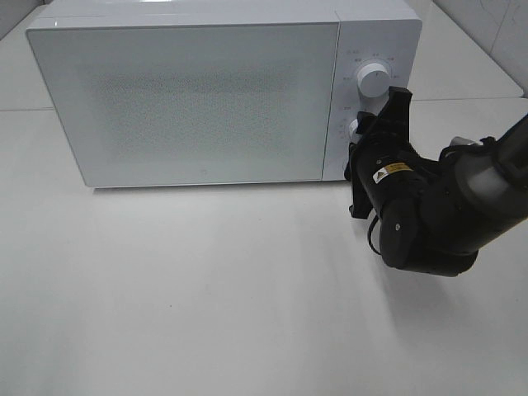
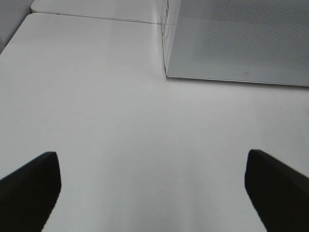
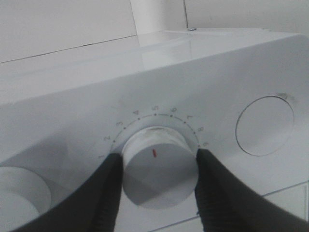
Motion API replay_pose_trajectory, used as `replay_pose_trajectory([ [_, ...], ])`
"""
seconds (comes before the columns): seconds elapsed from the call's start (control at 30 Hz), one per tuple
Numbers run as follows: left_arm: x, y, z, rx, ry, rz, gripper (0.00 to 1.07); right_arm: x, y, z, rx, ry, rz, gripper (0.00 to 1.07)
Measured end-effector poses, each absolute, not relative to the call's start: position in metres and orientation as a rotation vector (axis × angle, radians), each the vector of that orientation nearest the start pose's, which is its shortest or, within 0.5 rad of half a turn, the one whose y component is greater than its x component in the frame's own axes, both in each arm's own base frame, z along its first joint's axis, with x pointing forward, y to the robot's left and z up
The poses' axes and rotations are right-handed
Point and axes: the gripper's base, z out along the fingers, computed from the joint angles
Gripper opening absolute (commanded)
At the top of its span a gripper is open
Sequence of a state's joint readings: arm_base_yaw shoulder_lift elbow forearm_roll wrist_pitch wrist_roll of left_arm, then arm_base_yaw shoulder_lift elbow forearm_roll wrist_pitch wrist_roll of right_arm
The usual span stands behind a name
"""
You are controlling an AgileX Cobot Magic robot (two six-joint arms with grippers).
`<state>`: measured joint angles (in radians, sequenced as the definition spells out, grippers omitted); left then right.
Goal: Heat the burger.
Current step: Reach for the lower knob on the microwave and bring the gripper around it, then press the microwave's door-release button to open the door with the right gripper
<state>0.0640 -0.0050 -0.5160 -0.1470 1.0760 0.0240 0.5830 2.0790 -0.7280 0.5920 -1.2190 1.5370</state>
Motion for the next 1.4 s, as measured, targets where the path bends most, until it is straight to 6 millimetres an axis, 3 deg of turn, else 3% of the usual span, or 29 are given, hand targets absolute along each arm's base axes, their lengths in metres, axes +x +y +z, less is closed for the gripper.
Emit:
replay_pose_trajectory([
  [0.13, -0.008, -0.012, 0.281, -0.031, 2.032, -0.12, 0.95, 0.314, 0.15, 0.11, 1.368, 1.23, 1.278, 0.19],
  [0.33, -0.008, -0.012, 0.281, -0.031, 2.032, -0.12, 0.95, 0.314, 0.15, 0.11, 1.358, 1.235, 1.261, 0.34],
  [0.83, -0.008, -0.012, 0.281, -0.031, 2.032, -0.12, 0.95, 0.314, 0.149, 0.11, 1.34, 1.247, 1.24, 0.45],
  [0.93, -0.008, -0.012, 0.281, -0.031, 2.032, -0.12, 0.95, 0.314, 0.149, 0.11, 1.326, 1.257, 1.229, 0.51],
  [1.0, -0.008, -0.012, 0.281, -0.031, 2.032, -0.12, 0.95, 0.313, 0.153, 0.109, 1.307, 1.293, 1.234, 0.61],
  [1.17, -0.008, -0.012, 0.281, -0.031, 2.032, -0.12, 0.95, 0.312, 0.158, 0.109, 1.276, 1.334, 1.257, 0.68],
  [1.4, -0.008, -0.012, 0.281, -0.031, 2.032, -0.12, 0.95, 0.312, 0.164, 0.11, 1.224, 1.382, 1.29, 0.68],
])
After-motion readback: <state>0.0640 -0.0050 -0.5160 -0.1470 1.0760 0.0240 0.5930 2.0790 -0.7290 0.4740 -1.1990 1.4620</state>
